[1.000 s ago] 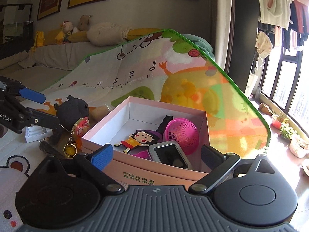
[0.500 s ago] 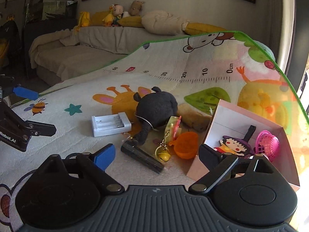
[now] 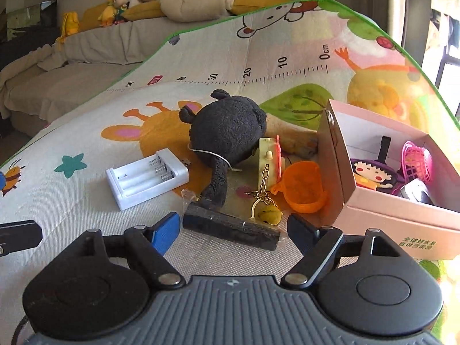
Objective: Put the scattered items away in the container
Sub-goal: 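Grasp the bagged black flashlight with the right gripper while the left grasps the white battery charger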
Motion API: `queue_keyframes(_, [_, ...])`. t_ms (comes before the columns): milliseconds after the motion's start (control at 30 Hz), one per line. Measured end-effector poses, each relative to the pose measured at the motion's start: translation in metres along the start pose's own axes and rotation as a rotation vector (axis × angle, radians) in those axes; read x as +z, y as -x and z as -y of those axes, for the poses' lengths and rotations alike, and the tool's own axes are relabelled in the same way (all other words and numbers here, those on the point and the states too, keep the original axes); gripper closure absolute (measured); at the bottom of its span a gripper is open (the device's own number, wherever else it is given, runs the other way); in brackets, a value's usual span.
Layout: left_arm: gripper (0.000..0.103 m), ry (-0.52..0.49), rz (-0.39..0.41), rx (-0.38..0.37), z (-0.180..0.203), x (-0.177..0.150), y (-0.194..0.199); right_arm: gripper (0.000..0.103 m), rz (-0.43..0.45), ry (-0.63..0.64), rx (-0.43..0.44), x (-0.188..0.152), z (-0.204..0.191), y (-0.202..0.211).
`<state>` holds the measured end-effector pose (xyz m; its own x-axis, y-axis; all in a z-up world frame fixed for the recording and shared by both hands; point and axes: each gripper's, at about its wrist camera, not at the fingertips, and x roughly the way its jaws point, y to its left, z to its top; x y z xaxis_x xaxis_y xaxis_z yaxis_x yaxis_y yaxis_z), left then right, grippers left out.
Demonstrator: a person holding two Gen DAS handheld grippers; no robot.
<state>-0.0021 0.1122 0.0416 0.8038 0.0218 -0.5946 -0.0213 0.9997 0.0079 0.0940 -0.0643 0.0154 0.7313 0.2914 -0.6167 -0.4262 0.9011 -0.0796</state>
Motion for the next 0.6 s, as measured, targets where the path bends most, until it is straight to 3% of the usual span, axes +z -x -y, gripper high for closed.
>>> queue_keyframes(67, [0.0, -0.013, 0.002, -0.011, 0.007, 0.004, -0.009, 0.044, 0.0, 0.032, 0.022, -0.003, 0.004, 0.006])
queue_keyframes(100, [0.0, -0.018, 0.001, -0.015, 0.01, 0.006, -0.014, 0.053, 0.001, 0.048, 0.03, -0.005, 0.007, 0.011])
queue_keyframes(200, [0.0, -0.045, -0.004, -0.026, 0.02, 0.014, -0.033, 0.061, -0.01, 0.051, 0.051, -0.015, 0.023, 0.029])
queue_keyframes(333, [0.0, -0.109, -0.015, 0.012, 0.035, 0.026, -0.063, 0.063, -0.027, 0.015, 0.063, -0.037, 0.057, 0.056])
queue_keyframes(467, [0.0, -0.141, -0.024, 0.037, 0.044, 0.034, -0.087, 0.062, -0.013, -0.02, 0.007, -0.061, 0.091, 0.081])
queue_keyframes(533, [0.0, -0.15, -0.025, 0.042, 0.049, 0.037, -0.094, 0.051, -0.005, -0.057, -0.01, -0.073, 0.106, 0.091])
queue_keyframes(567, [0.0, -0.155, -0.025, 0.043, 0.051, 0.039, -0.097, 0.036, -0.008, -0.08, -0.005, -0.077, 0.112, 0.095])
queue_keyframes(600, [0.001, -0.158, -0.025, 0.039, 0.054, 0.04, -0.1, 0.026, -0.008, -0.107, 0.007, -0.082, 0.117, 0.098])
